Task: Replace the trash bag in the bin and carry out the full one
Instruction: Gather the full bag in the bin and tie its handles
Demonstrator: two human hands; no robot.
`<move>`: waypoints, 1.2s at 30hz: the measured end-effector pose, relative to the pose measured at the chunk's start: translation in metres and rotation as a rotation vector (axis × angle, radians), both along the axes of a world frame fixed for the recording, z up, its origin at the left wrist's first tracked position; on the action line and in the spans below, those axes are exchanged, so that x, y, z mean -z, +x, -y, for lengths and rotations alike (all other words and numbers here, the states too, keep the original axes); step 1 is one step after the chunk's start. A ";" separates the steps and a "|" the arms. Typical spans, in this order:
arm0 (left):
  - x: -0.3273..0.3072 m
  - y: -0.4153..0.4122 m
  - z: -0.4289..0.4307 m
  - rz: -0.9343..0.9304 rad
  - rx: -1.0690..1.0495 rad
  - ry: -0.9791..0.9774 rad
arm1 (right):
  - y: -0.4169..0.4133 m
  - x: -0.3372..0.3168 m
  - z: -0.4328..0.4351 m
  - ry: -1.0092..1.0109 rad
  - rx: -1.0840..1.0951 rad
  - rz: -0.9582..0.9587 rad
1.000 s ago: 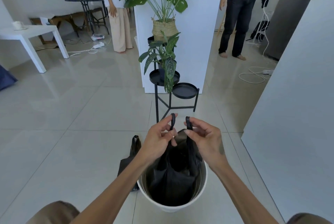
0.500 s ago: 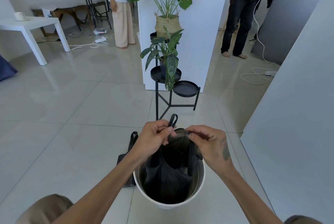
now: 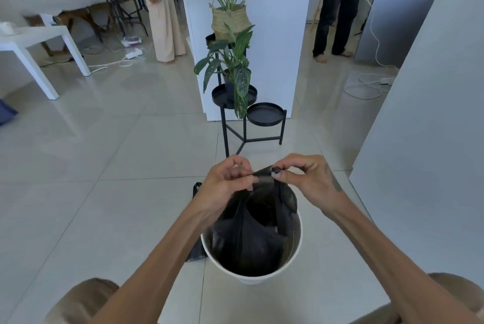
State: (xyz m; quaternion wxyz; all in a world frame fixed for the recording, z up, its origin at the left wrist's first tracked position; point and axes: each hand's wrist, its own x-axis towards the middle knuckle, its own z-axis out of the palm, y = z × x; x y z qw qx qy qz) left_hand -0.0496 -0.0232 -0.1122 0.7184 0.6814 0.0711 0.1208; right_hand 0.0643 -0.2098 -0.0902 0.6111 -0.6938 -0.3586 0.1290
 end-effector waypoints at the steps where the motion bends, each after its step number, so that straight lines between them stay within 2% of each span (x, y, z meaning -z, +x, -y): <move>1: 0.005 -0.006 0.001 0.006 0.009 -0.014 | 0.000 0.002 0.001 0.041 0.008 -0.106; 3: 0.017 -0.016 0.005 -0.017 0.045 0.143 | 0.000 0.004 0.001 0.115 0.033 -0.245; 5: 0.033 -0.014 0.008 -0.066 0.019 0.559 | -0.001 0.004 -0.001 0.073 0.048 -0.243; 7: 0.044 -0.009 0.012 -0.110 -0.110 0.918 | -0.005 0.004 -0.003 -0.062 0.016 -0.191; 9: 0.053 -0.009 0.018 -0.104 -0.284 1.041 | -0.009 0.008 -0.005 -0.166 0.018 -0.218; 13: 0.065 -0.013 0.031 0.080 -0.489 1.003 | -0.011 0.019 -0.008 -0.237 0.194 -0.483; 15: 0.065 -0.016 0.032 0.131 -0.498 0.972 | -0.012 0.024 -0.012 -0.330 0.255 -0.440; 17: 0.063 -0.017 0.029 0.143 -0.485 0.975 | -0.013 0.025 -0.017 -0.434 0.254 -0.270; 19: 0.059 -0.019 0.026 0.120 -0.429 0.993 | -0.011 0.022 -0.019 -0.548 0.192 -0.148; 25: 0.049 -0.023 0.011 -0.103 -0.118 1.035 | -0.003 0.009 -0.020 -0.786 -0.131 -0.179; 30: 0.048 -0.019 0.011 -0.137 -0.097 1.037 | -0.002 0.013 -0.021 -0.802 -0.291 -0.267; 36: 0.054 -0.017 0.013 -0.080 -0.112 1.129 | -0.002 0.019 -0.019 -0.777 -0.284 -0.291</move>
